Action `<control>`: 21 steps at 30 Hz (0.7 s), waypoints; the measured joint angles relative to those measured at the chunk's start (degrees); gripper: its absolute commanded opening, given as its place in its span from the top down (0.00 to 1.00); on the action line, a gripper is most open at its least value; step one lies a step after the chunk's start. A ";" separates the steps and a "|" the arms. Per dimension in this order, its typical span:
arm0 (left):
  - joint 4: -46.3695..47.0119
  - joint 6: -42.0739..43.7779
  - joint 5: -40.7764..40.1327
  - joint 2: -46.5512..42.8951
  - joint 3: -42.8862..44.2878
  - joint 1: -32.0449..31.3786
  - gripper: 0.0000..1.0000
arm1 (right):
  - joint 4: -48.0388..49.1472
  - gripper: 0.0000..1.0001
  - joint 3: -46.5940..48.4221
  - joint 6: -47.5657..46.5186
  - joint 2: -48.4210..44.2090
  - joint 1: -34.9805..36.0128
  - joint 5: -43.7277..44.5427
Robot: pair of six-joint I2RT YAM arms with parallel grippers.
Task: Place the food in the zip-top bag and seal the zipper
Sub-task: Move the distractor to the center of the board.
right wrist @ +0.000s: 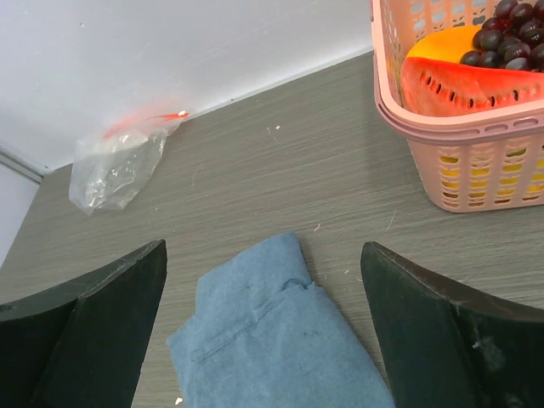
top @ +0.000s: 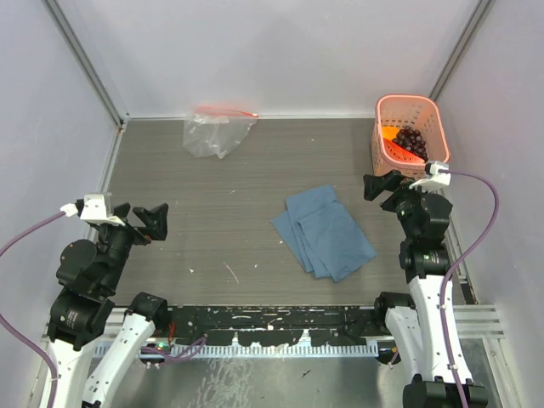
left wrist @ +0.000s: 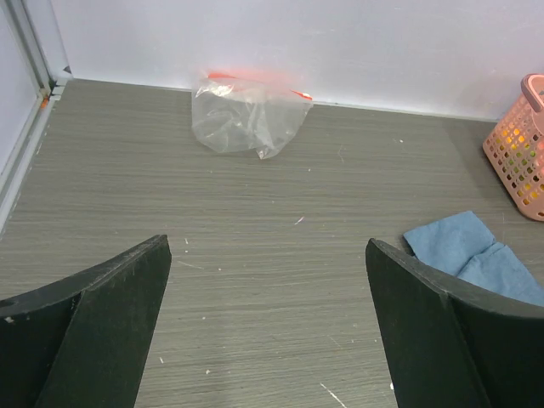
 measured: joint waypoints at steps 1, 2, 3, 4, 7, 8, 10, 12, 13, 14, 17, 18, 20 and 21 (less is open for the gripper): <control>0.02 0.00 0.00 0.00 0.00 0.00 0.02 | 0.02 0.00 0.00 0.00 0.04 0.00 -0.09; 0.00 0.00 0.02 0.00 0.00 0.00 0.02 | 0.02 0.00 0.00 0.00 0.11 0.00 -0.28; 0.02 0.00 0.02 0.00 0.00 0.00 0.02 | 0.07 0.00 0.00 0.00 0.15 0.00 -0.50; 0.02 0.00 0.04 0.00 0.00 0.00 0.02 | 0.09 0.00 0.00 0.00 0.17 0.00 -0.74; 0.02 0.00 0.28 0.00 0.00 0.02 0.02 | 0.66 0.00 0.00 0.02 0.74 0.00 -1.55; 0.00 0.00 0.39 0.00 -0.02 0.02 0.02 | 0.81 0.00 0.00 0.04 1.05 0.00 -1.88; 0.00 0.02 0.48 0.00 -0.02 0.02 0.02 | 0.96 0.00 0.00 0.09 1.92 0.28 -2.54; 0.02 0.00 0.48 0.00 -0.02 0.00 0.02 | 1.20 0.00 0.00 0.22 2.91 0.74 -3.04; 0.02 0.02 0.55 0.00 -0.02 0.02 0.02 | 1.38 0.00 0.00 0.24 3.58 1.27 -3.17; 0.02 0.02 0.63 0.00 -0.02 0.00 0.02 | 1.64 0.00 0.00 0.22 4.37 2.05 -3.21; 0.00 0.00 0.72 0.00 -0.02 0.02 0.02 | 2.03 0.00 0.42 -0.07 7.82 7.15 -1.84; 0.00 0.02 0.72 0.00 -0.02 0.02 0.02 | 2.14 0.00 0.68 -0.20 9.14 9.29 -1.20; 0.00 0.00 0.68 0.00 -0.02 0.02 0.02 | 2.10 0.00 1.68 -0.76 12.76 15.28 0.96; 0.02 0.02 0.68 0.00 -0.02 0.02 0.02 | 2.08 0.00 2.36 -1.09 14.78 18.25 1.97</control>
